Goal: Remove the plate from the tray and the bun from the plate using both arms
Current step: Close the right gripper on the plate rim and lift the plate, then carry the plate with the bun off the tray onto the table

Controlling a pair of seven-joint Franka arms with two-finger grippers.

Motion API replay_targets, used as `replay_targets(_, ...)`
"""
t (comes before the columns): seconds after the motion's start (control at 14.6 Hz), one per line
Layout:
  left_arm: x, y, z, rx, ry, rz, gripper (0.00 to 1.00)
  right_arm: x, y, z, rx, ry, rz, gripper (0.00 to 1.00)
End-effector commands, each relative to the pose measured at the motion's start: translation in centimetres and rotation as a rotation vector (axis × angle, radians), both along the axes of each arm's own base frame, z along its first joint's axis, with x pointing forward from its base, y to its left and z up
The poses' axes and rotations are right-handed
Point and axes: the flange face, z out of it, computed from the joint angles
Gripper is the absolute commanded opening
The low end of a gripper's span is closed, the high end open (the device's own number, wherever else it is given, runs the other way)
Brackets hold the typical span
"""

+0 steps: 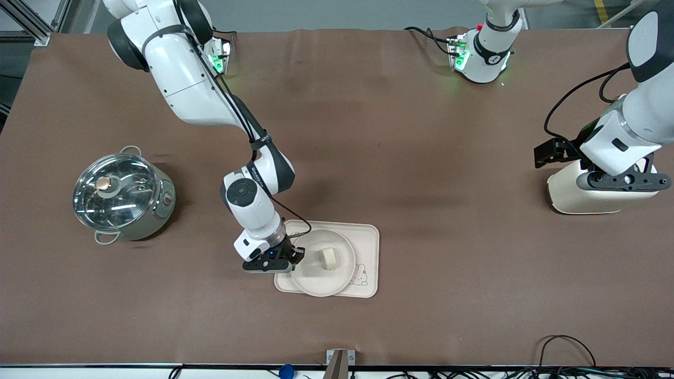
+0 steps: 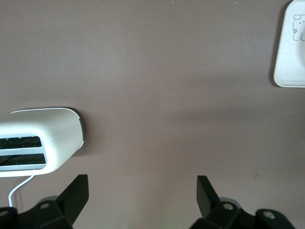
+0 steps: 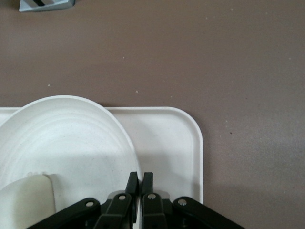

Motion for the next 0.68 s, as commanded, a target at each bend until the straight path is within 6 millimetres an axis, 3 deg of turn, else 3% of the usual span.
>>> replay_targets(0.0,0.1,-0.3,0.1,-0.003,-0.003,-0.008,1.00,-1.5,-0.9,0.0,0.035,0.005,-0.083,0.00)
replay_targets(0.21,0.1,-0.7,-0.2,-0.003,0.003,-0.014,1.00,-4.0,0.5,3.6,0.093,0.035,-0.119,0.00)
replay_targets(0.27,0.0,-0.7,-0.3,-0.003,0.007,-0.016,1.00,-5.2,-0.1,4.2,0.089,0.052,-0.119,0.00)
replay_targets(0.62,-0.4,-2.4,-0.7,0.006,0.021,0.031,1.00,-13.9,-0.4,6.2,0.045,0.099,-0.039,0.00)
